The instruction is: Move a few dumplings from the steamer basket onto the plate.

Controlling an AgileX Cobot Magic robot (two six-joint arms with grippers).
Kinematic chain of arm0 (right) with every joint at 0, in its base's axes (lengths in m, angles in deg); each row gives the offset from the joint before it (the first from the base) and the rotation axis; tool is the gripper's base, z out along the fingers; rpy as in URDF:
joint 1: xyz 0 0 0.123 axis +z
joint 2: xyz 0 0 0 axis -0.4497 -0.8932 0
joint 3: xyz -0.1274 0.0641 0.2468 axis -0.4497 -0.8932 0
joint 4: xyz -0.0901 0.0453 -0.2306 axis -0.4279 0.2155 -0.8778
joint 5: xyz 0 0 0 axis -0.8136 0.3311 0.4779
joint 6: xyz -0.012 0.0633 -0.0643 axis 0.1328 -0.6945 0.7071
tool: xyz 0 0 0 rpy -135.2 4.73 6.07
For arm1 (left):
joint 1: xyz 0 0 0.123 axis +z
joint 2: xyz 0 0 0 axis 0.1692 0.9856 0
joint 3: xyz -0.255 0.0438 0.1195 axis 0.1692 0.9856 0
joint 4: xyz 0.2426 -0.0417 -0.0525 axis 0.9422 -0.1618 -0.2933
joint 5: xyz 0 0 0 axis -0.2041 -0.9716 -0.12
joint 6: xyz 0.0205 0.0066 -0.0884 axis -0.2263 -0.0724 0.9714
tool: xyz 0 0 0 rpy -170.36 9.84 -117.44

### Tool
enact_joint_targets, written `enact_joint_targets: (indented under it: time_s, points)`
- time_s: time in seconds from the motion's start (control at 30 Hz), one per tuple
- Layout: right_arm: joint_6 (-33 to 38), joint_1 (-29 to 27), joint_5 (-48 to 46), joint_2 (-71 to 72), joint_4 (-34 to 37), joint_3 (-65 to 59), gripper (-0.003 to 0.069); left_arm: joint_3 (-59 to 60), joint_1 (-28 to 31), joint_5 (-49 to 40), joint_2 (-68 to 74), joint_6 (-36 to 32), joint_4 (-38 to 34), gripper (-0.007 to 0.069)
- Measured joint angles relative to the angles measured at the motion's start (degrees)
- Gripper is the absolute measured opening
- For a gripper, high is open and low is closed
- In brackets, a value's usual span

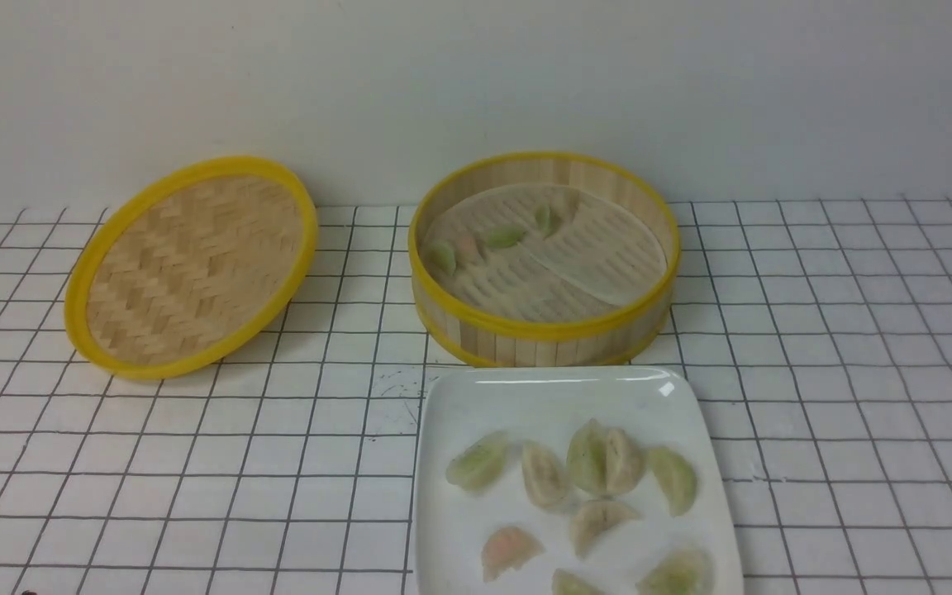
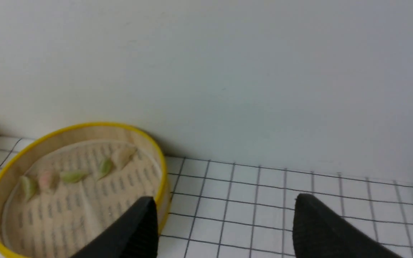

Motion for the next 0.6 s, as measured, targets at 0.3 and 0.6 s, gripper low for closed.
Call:
enact_joint_targets:
  time_s: [0.3,0.6]
  points:
    - [-7.2,-0.5,1.4,18.3,0.4,-17.5,0.0459,0.0,0.0,0.0,0.0,0.0,0.0,0.0225]
    - [-10.7,-0.5,5.5,35.1,5.6,-33.5,0.0459,0.0,0.0,0.0,0.0,0.0,0.0,0.0225]
